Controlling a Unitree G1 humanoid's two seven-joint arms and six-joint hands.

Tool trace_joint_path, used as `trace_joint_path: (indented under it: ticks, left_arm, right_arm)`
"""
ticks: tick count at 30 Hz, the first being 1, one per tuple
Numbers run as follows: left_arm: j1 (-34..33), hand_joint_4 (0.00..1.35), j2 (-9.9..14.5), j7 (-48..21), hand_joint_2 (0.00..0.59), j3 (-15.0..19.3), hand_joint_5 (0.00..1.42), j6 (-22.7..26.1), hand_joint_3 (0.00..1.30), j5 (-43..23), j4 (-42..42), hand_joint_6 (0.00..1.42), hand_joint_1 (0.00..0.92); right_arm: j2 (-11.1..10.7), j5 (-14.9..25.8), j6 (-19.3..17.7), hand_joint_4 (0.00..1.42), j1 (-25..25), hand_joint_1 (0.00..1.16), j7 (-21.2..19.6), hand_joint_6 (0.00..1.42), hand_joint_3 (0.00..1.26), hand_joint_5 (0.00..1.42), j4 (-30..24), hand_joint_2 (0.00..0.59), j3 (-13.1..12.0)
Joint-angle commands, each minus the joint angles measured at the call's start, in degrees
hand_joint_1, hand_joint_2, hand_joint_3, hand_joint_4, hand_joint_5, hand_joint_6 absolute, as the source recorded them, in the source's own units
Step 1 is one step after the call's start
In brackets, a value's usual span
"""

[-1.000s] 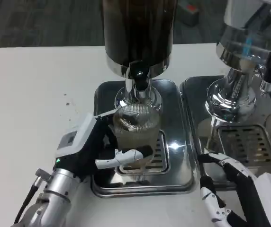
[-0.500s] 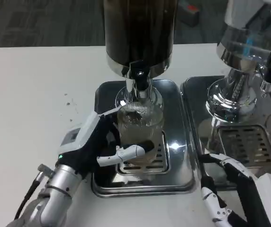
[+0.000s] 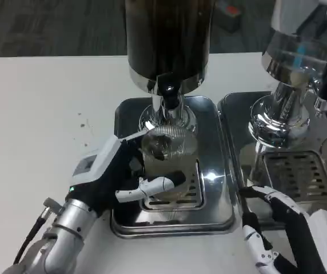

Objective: Grasp the cup under the faucet to collect the drink, then remove the cup.

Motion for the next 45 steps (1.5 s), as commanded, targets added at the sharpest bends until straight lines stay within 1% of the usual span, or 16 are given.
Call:
trace_joint_path:
  ticks: [1,4,7,14,19,27,34,38,45]
  left_arm:
    - [0.6,0.41,0.9,2.0,0.075,-0.8,0.53,-0.2,0.36,1.9,-1.0,0.91,0.213]
    - [0.8,0.38,1.2,3.3,0.066,-1.0,0.49,0.0,0.34,3.0,-1.3,0.83,0.204]
    - [1.0,0.35,1.4,4.5,0.060,-1.4,0.46,0.1,0.32,3.7,-1.7,0.80,0.200]
    - [1.8,0.35,1.8,6.0,0.060,-1.5,0.46,0.0,0.32,4.6,-3.4,0.80,0.190]
    - [3.0,0.35,2.5,6.2,0.059,-1.2,0.46,-0.5,0.31,4.7,-6.1,0.79,0.185]
    - [5.7,0.30,4.1,5.8,0.045,0.3,0.40,-0.9,0.29,3.5,-10.0,0.61,0.161]
    - [8.0,0.28,5.3,5.4,0.035,3.3,0.36,0.1,0.28,1.9,-12.7,0.54,0.144]
    - [9.5,0.28,5.9,5.4,0.035,5.3,0.36,0.5,0.28,0.6,-14.3,0.53,0.143]
    - [14.7,0.27,8.3,4.5,0.033,11.4,0.35,0.1,0.27,-3.3,-20.7,0.53,0.130]
  right_arm:
    - [0.1,0.7,0.3,0.22,-0.5,0.32,-0.5,0.35,0.35,0.23,0.3,0.496,-0.4]
    - [0.1,0.7,0.3,0.22,-0.7,0.32,-0.5,0.36,0.35,0.23,0.4,0.496,-0.4]
    - [0.0,0.7,0.4,0.22,-0.9,0.32,-0.4,0.36,0.35,0.23,0.5,0.496,-0.5]
    - [-0.3,1.1,0.5,0.22,-1.1,0.32,-0.1,0.36,0.35,0.23,0.5,0.496,-0.9]
    - [-0.3,1.4,0.6,0.23,-1.1,0.32,0.1,0.36,0.35,0.23,0.6,0.496,-1.1]
    - [0.0,1.6,0.7,0.23,-1.2,0.32,-0.2,0.37,0.35,0.23,1.0,0.496,-0.8]
    - [-0.1,1.9,0.7,0.23,-2.0,0.32,0.0,0.37,0.35,0.23,1.5,0.496,-0.6]
    - [-0.1,2.1,0.6,0.23,-2.3,0.32,0.1,0.37,0.35,0.23,1.7,0.496,-0.6]
    - [-0.2,2.6,0.5,0.23,-3.0,0.32,0.2,0.37,0.35,0.23,1.8,0.496,-0.6]
